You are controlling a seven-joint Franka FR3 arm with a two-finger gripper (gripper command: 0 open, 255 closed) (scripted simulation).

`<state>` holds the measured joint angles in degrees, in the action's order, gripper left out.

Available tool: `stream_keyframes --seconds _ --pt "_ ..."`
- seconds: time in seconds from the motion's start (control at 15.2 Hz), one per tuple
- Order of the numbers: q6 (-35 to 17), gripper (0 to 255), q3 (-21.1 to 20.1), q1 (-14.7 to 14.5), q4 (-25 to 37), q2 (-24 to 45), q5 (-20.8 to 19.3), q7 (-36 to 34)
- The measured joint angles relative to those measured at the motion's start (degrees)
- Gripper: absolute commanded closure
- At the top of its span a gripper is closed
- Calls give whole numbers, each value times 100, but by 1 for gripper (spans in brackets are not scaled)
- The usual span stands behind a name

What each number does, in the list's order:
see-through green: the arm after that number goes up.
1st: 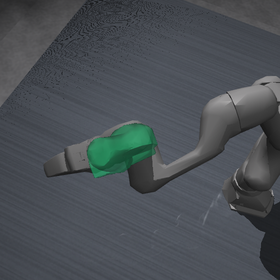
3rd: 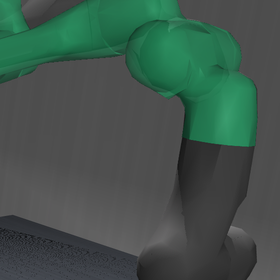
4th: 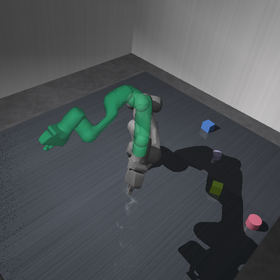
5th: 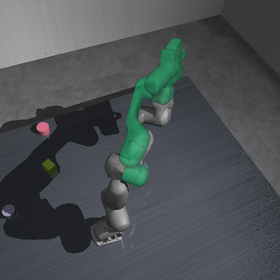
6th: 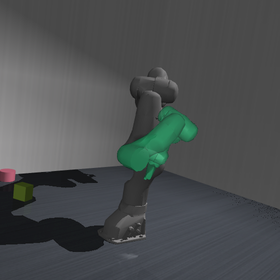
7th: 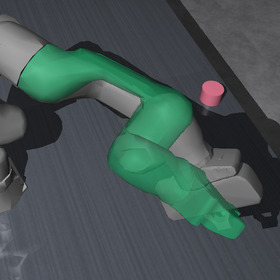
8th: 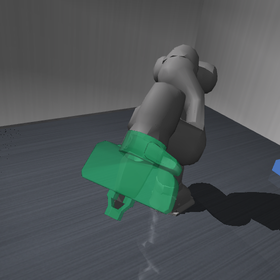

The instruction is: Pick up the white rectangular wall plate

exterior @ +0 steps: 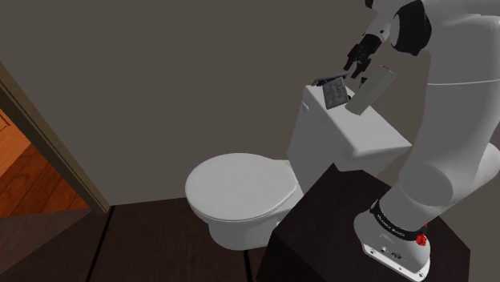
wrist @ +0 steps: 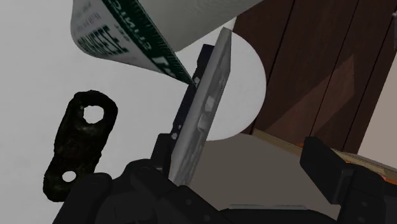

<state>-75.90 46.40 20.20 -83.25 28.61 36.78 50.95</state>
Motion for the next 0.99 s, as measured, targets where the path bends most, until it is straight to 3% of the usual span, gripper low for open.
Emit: stream_keyframes --seconds 0.2,0.33,0.4,0.59,0.86,0.99 --pt "-762 0 -72 46 -26 186 88 110" --pt "-892 0 -124 58 -145 184 39 168" --pt "-928 255 -148 65 -154 177 18 170" --pt "-761 255 -128 -34 -508 7 -81 203" --pt "-691 255 -140 1 -423 88 -16 234" --pt "-396 255 -186 92 -252 189 36 162"
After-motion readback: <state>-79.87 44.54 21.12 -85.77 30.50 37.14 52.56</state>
